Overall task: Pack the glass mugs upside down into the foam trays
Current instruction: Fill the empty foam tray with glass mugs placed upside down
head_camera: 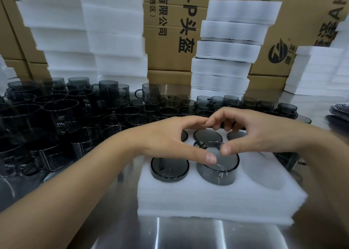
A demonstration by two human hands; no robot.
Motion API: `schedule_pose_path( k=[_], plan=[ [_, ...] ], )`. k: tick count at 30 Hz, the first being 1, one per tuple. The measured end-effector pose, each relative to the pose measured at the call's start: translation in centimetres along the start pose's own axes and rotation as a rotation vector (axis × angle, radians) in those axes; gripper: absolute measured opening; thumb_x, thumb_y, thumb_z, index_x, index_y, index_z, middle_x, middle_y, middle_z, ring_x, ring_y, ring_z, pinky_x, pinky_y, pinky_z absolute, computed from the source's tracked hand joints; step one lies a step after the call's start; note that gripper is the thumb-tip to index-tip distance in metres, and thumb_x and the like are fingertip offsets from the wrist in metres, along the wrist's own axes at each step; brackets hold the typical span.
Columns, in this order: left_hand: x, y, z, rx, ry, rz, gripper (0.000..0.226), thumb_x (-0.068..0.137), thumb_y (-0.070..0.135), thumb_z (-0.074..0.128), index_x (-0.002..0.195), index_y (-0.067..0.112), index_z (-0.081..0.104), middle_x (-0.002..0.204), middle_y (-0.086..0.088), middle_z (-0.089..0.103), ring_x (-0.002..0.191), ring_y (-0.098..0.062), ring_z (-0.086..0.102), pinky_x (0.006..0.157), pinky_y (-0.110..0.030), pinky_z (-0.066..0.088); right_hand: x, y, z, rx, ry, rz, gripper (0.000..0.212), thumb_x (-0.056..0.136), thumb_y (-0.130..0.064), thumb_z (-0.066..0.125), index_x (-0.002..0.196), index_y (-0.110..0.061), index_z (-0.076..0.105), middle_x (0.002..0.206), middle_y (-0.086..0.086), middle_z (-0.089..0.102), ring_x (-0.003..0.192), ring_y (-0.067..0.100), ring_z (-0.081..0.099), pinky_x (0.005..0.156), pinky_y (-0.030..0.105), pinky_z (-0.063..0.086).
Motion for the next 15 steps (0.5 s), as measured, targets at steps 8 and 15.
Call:
schedule_pose_path(
  k=[8, 15],
  plan=[
    [0.2, -0.07, 0.29, 0.041, -0.028, 0.018, 0.082, 0.057, 0.062, 0.077, 0.13, 0.058, 0.039, 0.129, 0.047, 0.038, 0.121, 0.027, 0.03, 0.091, 0.002, 0.029, 0.3, 1.19, 0.5, -0.124, -0.029, 0.091, 0.075, 0.04, -0.087, 0.06, 0.107, -0.056, 0.045, 0.097, -0.037, 0.04, 0.087, -0.013, 0.043, 0.077, 0.017, 0.038],
    [0.3, -0.4, 0.31, 0.035, -0.019, 0.021, 0.097, 0.055, 0.061, 0.077, 0.141, 0.049, 0.033, 0.117, 0.052, 0.036, 0.114, 0.035, 0.023, 0.085, 0.011, 0.024, 0.34, 1.09, 1.13, -0.19, -0.055, 0.116, 0.072, 0.037, -0.084, 0.059, 0.1, -0.057, 0.037, 0.104, -0.031, 0.032, 0.103, -0.018, 0.03, 0.082, 0.016, 0.035]
  ],
)
Point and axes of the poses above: each hand's wrist, its own x-axis towards the middle knuckle, its own z-axis out of the palm, y = z × x, the point moved 8 cm from there along x, towards the middle knuckle
